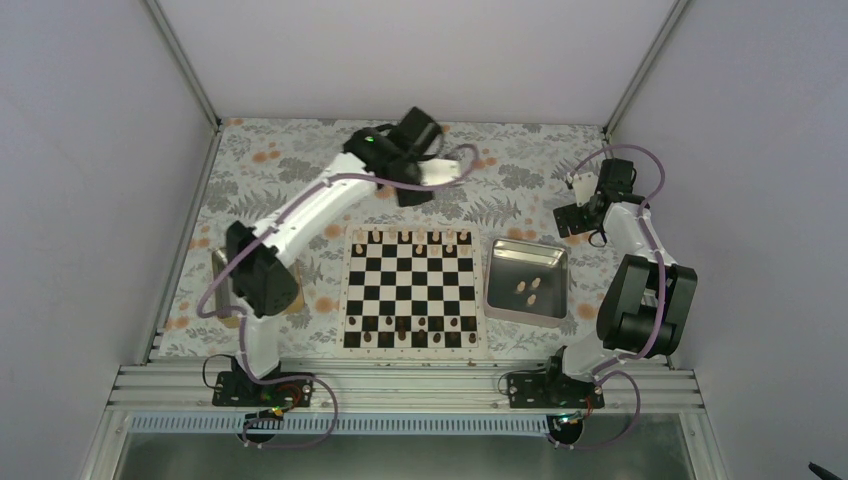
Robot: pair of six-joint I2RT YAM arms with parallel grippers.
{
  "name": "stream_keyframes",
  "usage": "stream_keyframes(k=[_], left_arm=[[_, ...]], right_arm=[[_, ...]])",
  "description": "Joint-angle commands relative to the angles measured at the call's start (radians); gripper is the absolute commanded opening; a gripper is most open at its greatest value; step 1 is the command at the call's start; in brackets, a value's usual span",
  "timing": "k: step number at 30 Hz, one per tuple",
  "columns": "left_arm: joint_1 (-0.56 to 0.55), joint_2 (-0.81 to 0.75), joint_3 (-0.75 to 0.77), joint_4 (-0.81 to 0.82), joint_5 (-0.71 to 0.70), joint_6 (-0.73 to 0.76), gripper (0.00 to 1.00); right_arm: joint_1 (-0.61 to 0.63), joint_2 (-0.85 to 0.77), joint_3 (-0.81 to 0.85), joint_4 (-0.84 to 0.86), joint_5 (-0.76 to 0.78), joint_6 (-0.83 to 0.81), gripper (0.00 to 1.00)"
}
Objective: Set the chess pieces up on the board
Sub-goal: Pick up the chess piece from the storage box.
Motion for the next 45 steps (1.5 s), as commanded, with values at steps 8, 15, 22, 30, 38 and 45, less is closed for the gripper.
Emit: stream_keyframes(k=[8,15,22,30,38,45], left_arm=[[-0.293,0.514,0.614,-0.036,0.057,-0.038,0.49],[-0.349,0.621,0.600,0.085,0.155,-0.055,0.52],[-0.370,0.681,0.608,0.128,0.216,-0.063,0.53],[-0.400,0.680,0.584,0.115,0.270,-0.020,0.52],[-0.418,0.708,0.569,0.096,0.274,0.006,0.48],[-0.426,0.717,0.555,0.084,0.276,0.020,0.48]], right_arm=[[-0.030,-0.017,0.019,0.017,0.009,0.017,1.00],[-0.044,-0.003,0.016,0.018,0.003,0.012,1.00],[-0.044,0.000,0.013,0.016,-0.005,0.005,1.00],[-0.044,0.003,0.009,0.014,-0.015,-0.003,1.00],[-0.045,-0.002,0.006,0.009,-0.022,-0.006,1.00],[-0.044,-0.001,0.006,0.005,-0.027,-0.009,1.00]])
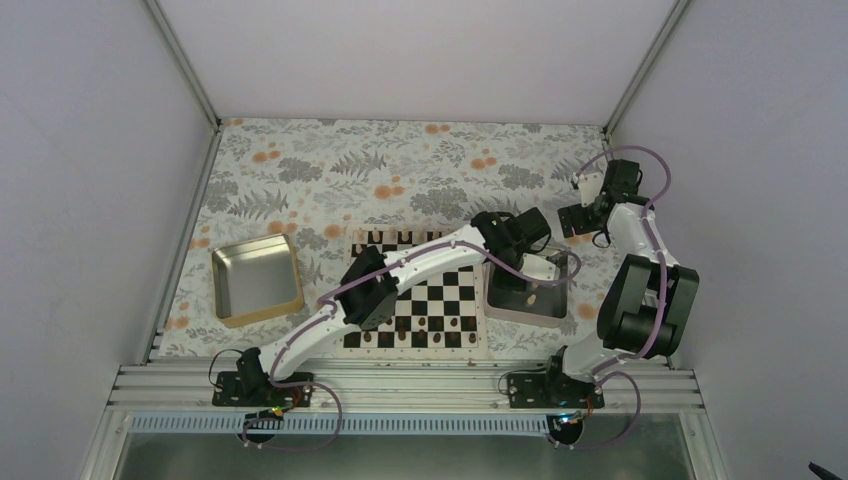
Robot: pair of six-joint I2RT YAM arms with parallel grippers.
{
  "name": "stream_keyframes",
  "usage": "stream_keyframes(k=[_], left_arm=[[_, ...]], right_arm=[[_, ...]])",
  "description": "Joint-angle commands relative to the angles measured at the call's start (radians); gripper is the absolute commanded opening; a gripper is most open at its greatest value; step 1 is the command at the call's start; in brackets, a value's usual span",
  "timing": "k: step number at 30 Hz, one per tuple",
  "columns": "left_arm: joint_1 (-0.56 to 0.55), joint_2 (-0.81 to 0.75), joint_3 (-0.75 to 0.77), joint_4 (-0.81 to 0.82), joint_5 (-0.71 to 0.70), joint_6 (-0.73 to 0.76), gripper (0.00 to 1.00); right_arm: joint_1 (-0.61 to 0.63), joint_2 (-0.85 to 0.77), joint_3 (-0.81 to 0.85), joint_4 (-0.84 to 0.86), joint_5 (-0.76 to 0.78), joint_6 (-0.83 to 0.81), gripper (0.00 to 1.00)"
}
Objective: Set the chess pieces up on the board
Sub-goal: Pick up the chess piece from the storage box.
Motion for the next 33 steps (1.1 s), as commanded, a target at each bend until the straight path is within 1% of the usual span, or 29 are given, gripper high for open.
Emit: stream_keyframes(k=[1,23,26,32,33], left_arm=[[-0.008,0.024,-0.003,-0.012,0.021,0.024,0.48],[-0.015,0.056,0.002,0.040,0.034,0.022,0.43],[-0.015,0.061,0.003,0.044,0.033,0.028,0.39],[-0.016,0.079,0.003,0.043,0.028,0.037,0.38],[-0.016,0.080,0.005,0.043,0.026,0.037,0.36]], right_arm=[[-0.010,-0.001,0.006,0.000,-0.021,-0.008,1.00],[-0.009,-0.003,0.004,0.004,-0.022,-0.010,1.00],[-0.010,-0.003,0.004,0.003,-0.022,-0.010,1.00],[-0.009,-0.004,0.004,0.002,-0.022,-0.012,1.00],[-0.009,-0.004,0.004,0.004,-0.022,-0.012,1.00]])
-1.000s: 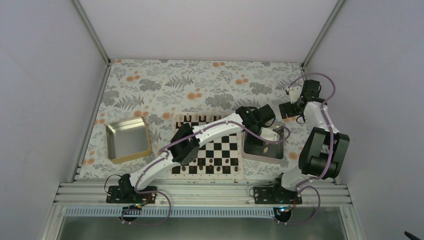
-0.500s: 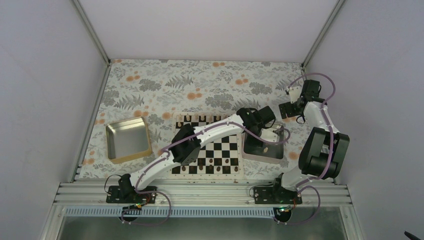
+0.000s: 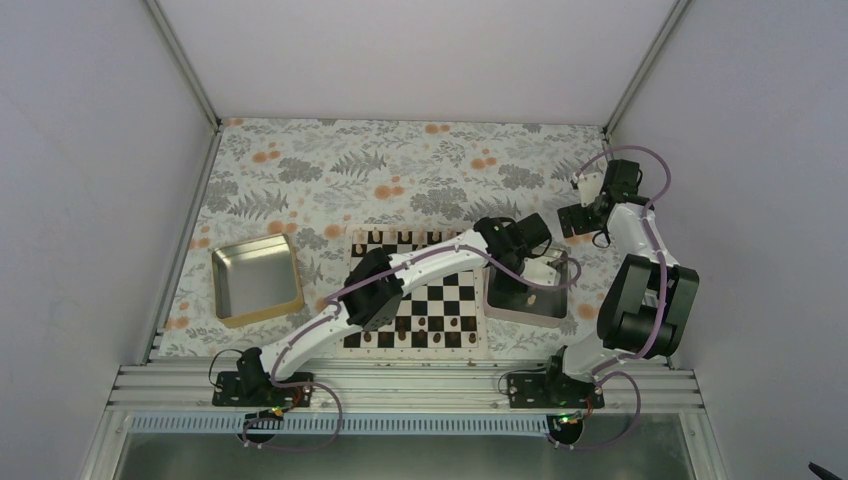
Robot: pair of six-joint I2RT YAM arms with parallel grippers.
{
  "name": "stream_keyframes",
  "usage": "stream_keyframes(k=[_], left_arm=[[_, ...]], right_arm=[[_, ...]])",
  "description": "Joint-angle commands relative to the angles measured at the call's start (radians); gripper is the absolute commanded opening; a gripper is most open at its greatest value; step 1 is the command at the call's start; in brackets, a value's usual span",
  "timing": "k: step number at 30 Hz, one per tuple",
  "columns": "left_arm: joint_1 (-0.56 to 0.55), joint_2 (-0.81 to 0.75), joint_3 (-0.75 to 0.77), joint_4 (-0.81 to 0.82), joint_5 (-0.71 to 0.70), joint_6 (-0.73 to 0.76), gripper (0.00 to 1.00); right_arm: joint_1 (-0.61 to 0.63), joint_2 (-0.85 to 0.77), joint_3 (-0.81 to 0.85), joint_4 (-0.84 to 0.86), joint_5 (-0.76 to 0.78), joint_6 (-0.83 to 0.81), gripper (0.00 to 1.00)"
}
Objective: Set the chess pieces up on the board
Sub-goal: Pick up the chess piece from the storage box.
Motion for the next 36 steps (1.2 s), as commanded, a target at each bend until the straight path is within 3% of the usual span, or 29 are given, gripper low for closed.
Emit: stream_keyframes(k=[1,6,16,26,36], left_arm=[[-0.012,0.042,0.008,0.005,0.020,0.019,0.34],[-0.011,0.042,0.008,0.006,0.020,0.022,0.27],[-0.012,0.033,0.002,-0.001,0.010,0.015,0.05],[-0.003,-0.026,0.004,-0.040,-0.061,0.037,0.03],[0.066,-0.227,-0.038,-0.150,-0.167,0.025,0.03]], right_arm=[[-0.010,-0.004,0.003,0.003,-0.012,-0.009,1.00],[-0.010,-0.004,0.002,0.003,-0.014,-0.010,1.00],[-0.009,-0.006,0.002,0.002,-0.016,-0.010,1.00],[-0.010,-0.003,0.000,0.003,-0.017,-0.012,1.00],[-0.009,0.000,0.000,0.001,-0.018,-0.013,1.00]])
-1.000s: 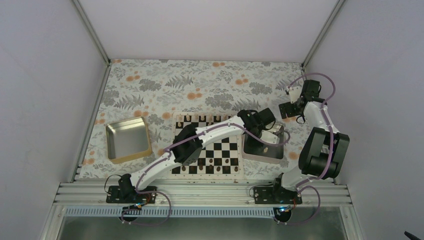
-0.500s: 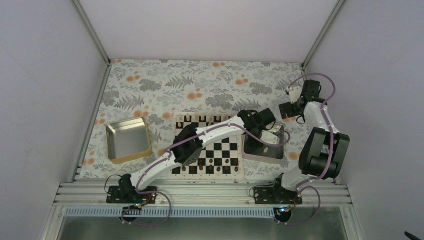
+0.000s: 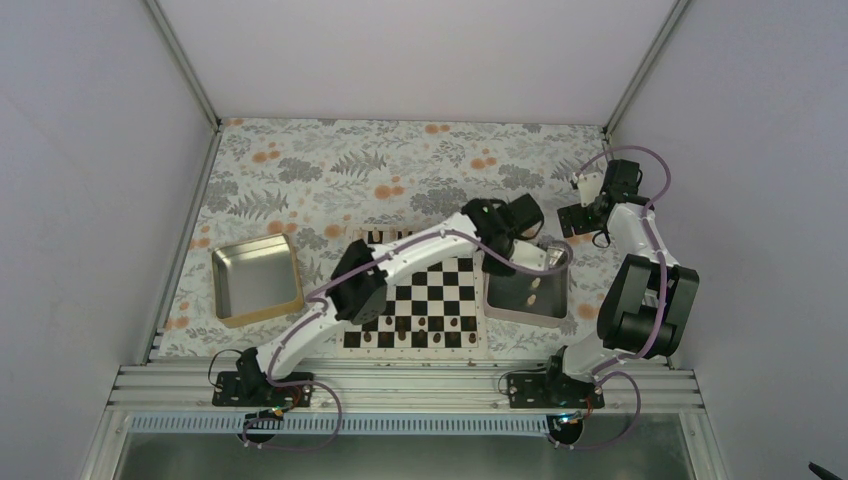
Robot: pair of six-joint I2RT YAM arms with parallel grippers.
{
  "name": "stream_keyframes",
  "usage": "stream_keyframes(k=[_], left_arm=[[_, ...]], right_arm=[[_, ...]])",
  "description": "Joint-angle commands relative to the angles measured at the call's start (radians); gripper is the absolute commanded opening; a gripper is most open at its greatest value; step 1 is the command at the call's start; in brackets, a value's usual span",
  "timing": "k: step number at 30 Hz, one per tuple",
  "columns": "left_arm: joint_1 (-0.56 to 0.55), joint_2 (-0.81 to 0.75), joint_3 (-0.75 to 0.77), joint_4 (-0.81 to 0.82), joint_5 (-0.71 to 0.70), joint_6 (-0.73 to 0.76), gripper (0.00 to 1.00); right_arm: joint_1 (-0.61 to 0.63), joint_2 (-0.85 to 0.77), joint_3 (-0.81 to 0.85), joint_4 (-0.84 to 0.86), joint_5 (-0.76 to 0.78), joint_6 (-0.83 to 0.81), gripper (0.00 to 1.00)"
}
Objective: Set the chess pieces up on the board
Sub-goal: Pick up the chess piece from the storage box, then place the chess piece on the chessboard.
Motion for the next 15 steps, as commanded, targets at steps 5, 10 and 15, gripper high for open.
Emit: stream_keyframes(k=[5,10,15], left_arm=[[0.089,-0.300,-0.155,-0.062,-0.104,-0.023,0.04],[0.172,-0.514,-0.504,0.046,-0.159,-0.032,0.05],[0.283,-0.706,-0.805,0.153,-0.188,-0.039,0.06]], right_arm=[[-0.009,0.003,0.001,0.000,-0.013,-0.012,1.00],[-0.007,0.012,0.004,-0.006,-0.012,-0.011,1.00],[0.000,0.023,0.004,-0.006,-0.005,-0.011,1.00]])
